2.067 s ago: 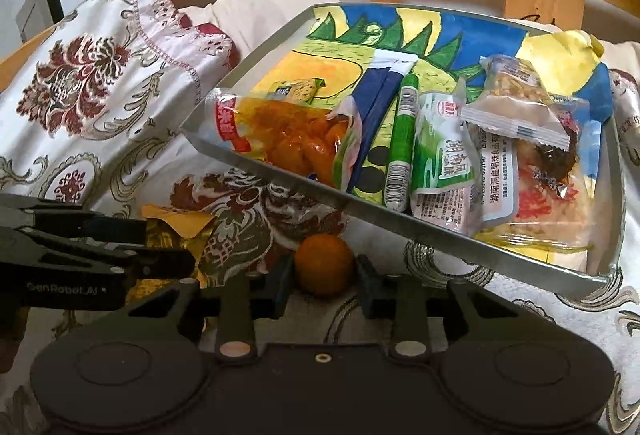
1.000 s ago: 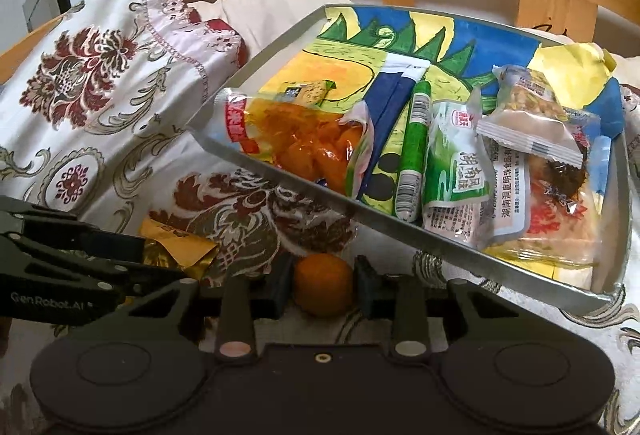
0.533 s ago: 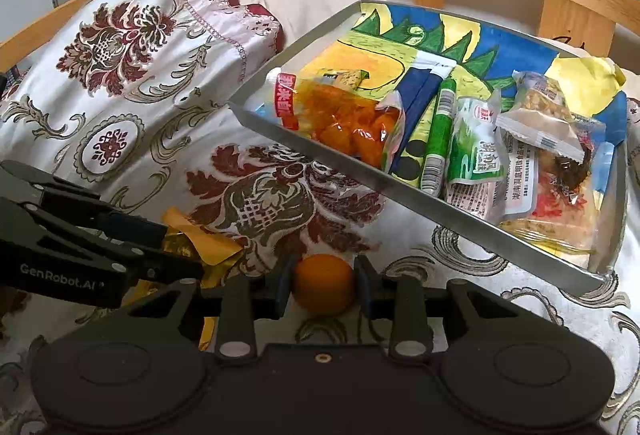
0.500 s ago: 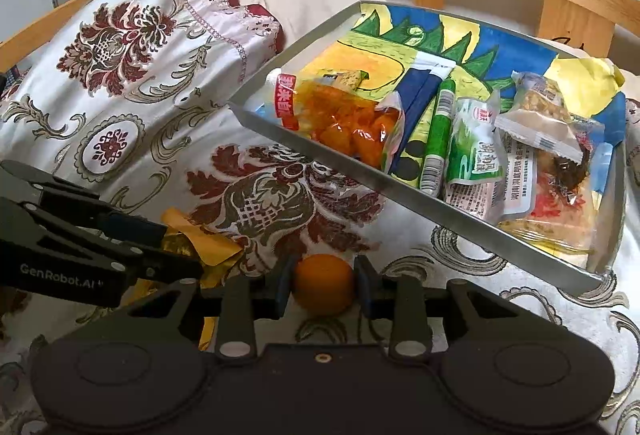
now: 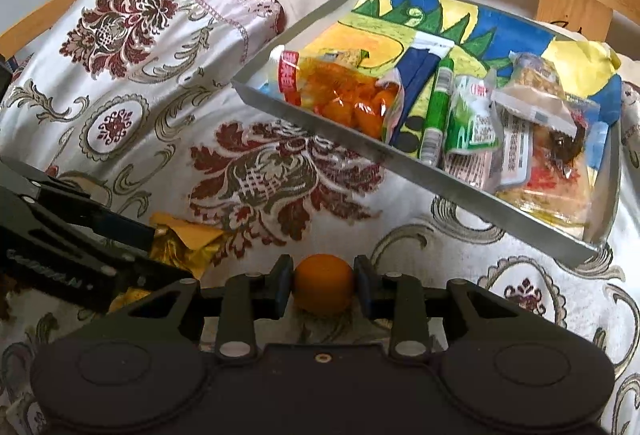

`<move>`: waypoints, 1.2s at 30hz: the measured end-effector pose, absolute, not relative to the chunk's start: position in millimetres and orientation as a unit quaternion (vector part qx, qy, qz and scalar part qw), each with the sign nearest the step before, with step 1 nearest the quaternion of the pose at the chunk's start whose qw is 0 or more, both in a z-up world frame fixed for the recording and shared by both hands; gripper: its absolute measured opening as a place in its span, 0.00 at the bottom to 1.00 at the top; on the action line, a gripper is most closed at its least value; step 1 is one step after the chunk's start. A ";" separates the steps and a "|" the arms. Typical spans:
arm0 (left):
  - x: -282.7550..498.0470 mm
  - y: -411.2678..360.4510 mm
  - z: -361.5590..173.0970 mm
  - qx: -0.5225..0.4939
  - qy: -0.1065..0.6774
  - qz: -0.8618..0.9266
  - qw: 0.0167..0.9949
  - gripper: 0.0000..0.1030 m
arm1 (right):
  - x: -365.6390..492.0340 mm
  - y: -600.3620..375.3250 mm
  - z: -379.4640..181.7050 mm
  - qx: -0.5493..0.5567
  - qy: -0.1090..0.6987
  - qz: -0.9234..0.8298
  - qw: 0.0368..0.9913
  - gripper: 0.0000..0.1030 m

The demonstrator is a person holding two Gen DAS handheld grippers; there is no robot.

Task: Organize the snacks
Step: 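Grasp gold foil packet with left tool while right grasps mandarin orange, then carry gold packet with left tool while right carries orange over tray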

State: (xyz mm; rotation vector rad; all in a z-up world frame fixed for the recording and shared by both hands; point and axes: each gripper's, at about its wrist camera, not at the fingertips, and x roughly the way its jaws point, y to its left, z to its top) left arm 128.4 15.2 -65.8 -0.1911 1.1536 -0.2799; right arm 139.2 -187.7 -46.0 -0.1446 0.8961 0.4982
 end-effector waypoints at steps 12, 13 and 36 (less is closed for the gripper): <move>122.8 5.5 -63.7 -0.046 0.517 -0.125 0.845 0.40 | 138.5 -188.8 -49.3 -0.068 0.429 0.241 0.868 0.34; 122.1 4.4 -62.9 -0.044 0.515 -0.129 0.846 0.38 | 138.4 -188.7 -49.2 -0.067 0.428 0.242 0.868 0.34; 116.0 0.6 -47.6 -0.024 0.478 -0.147 0.865 0.24 | 139.8 -183.2 -29.9 -0.073 0.398 0.258 0.877 0.34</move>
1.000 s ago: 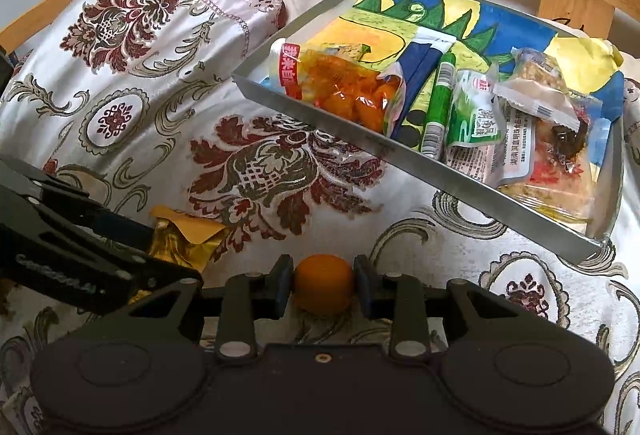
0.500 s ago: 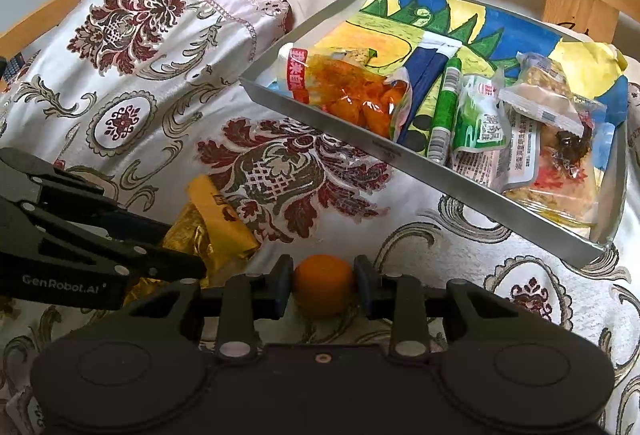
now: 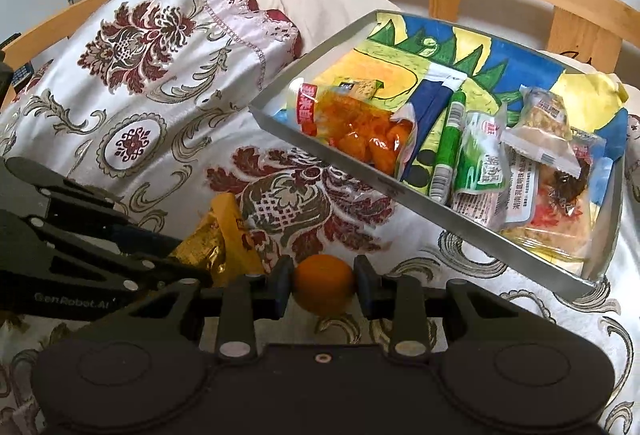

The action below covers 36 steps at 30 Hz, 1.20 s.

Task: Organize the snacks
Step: 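Carry gold packet with left tool while right carries orange over tray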

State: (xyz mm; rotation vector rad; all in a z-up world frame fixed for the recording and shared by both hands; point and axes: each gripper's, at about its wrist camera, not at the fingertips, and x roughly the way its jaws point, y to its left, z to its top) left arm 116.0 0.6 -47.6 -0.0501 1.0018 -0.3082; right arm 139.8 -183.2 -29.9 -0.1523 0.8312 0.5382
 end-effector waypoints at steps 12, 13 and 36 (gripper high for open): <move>114.3 4.5 -43.1 -0.025 0.470 -0.139 0.872 0.23 | 136.2 -182.7 -30.1 -0.076 0.403 0.256 0.875 0.34; 114.2 4.6 -42.8 -0.026 0.469 -0.139 0.872 0.23 | 136.1 -182.6 -29.8 -0.076 0.403 0.255 0.876 0.34; 129.0 18.2 -9.7 -0.051 0.411 -0.118 0.902 0.23 | 143.6 -182.0 -4.0 -0.068 0.361 0.261 0.893 0.34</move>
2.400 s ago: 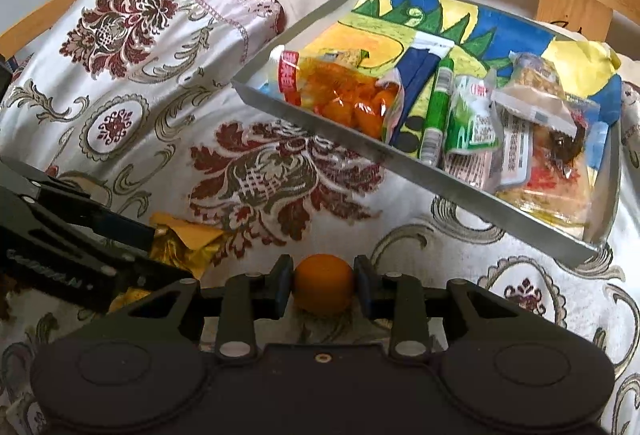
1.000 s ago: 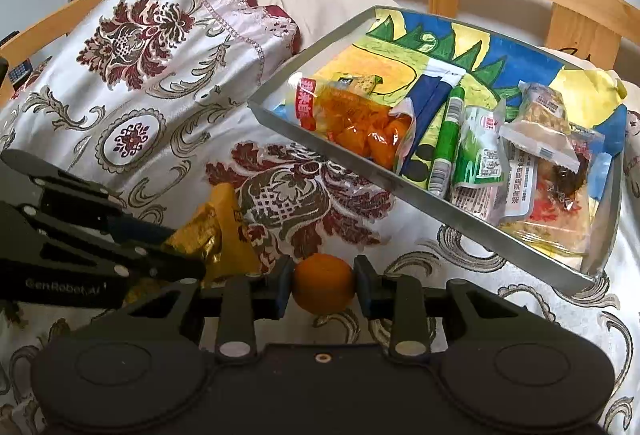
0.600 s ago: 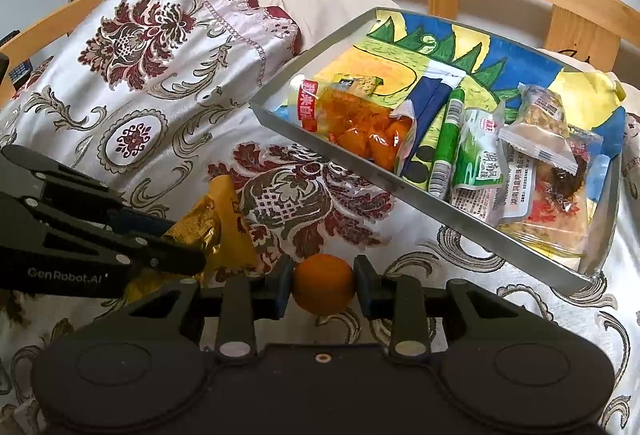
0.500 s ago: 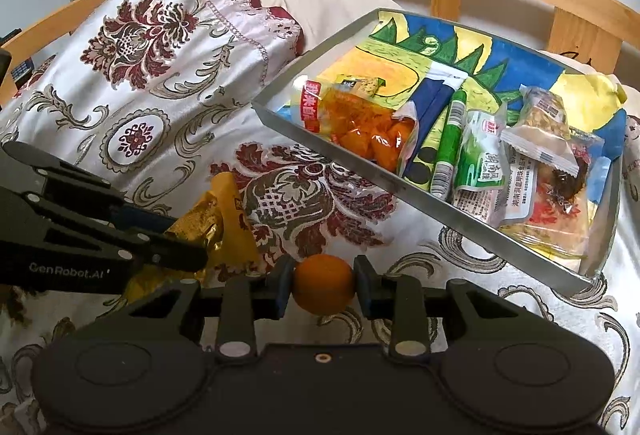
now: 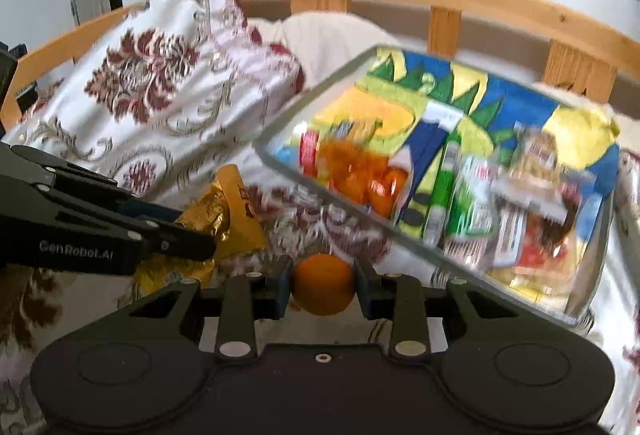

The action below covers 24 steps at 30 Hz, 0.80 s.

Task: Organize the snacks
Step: 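Carry gold packet with left tool while right carries orange over tray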

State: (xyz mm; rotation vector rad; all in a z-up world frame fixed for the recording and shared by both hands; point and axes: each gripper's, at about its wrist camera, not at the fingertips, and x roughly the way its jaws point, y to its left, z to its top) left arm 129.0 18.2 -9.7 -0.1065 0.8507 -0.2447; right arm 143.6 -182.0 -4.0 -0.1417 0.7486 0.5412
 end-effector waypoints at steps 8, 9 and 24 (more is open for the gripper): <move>164.7 24.9 17.1 -0.054 0.349 -0.087 0.931 0.23 | 166.9 -181.2 21.0 -0.046 0.318 0.253 0.913 0.34; 170.3 24.9 18.8 -0.056 0.344 -0.085 0.934 0.23 | 170.1 -181.2 24.1 -0.042 0.313 0.253 0.915 0.34; 257.0 -0.1 4.9 -0.065 0.320 -0.093 0.941 0.23 | 249.6 -189.2 13.4 -0.015 0.277 0.190 0.942 0.34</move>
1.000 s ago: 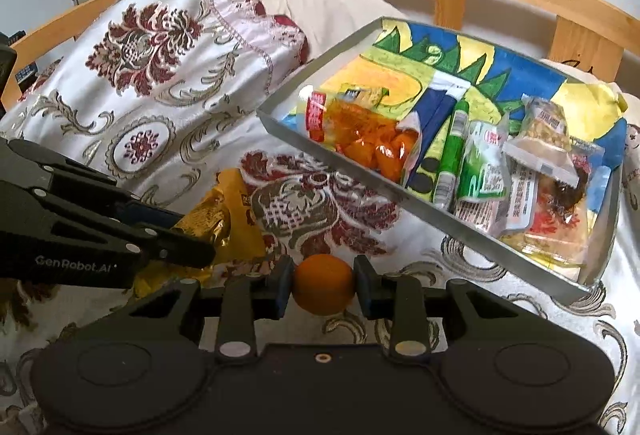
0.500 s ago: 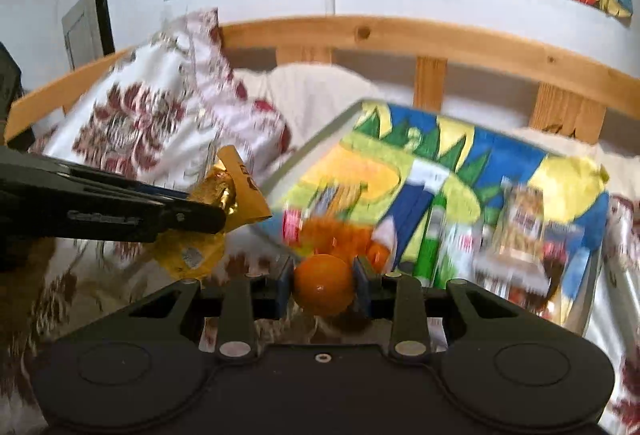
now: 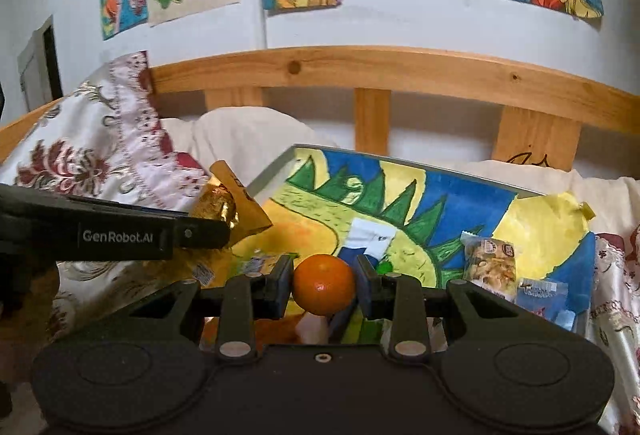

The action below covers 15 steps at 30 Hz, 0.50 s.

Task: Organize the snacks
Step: 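Carry gold packet with left tool while right carries orange over tray, then lower gold packet into tray, open left tool while right releases orange there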

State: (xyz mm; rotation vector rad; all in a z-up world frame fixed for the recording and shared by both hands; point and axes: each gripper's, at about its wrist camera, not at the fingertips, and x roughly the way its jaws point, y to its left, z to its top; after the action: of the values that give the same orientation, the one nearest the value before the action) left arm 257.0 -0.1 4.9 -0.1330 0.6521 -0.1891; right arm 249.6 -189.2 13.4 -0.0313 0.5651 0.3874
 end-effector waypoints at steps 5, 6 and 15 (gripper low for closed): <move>269.9 -5.4 -6.2 -0.068 0.327 -0.096 0.938 0.24 | 263.3 -192.1 0.0 -0.007 0.283 0.181 0.942 0.34; 271.4 -6.4 -8.4 -0.068 0.328 -0.097 0.937 0.24 | 265.0 -192.8 -2.8 -0.006 0.285 0.180 0.941 0.34; 275.7 -8.3 -25.3 -0.064 0.341 -0.098 0.933 0.25 | 270.5 -200.2 -21.4 0.012 0.306 0.174 0.936 0.34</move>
State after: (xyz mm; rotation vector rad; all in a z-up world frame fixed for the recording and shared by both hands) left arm 275.7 -8.3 -25.3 -0.1317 0.6979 -0.2011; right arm 270.5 -200.2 -21.4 0.0247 0.6250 0.3560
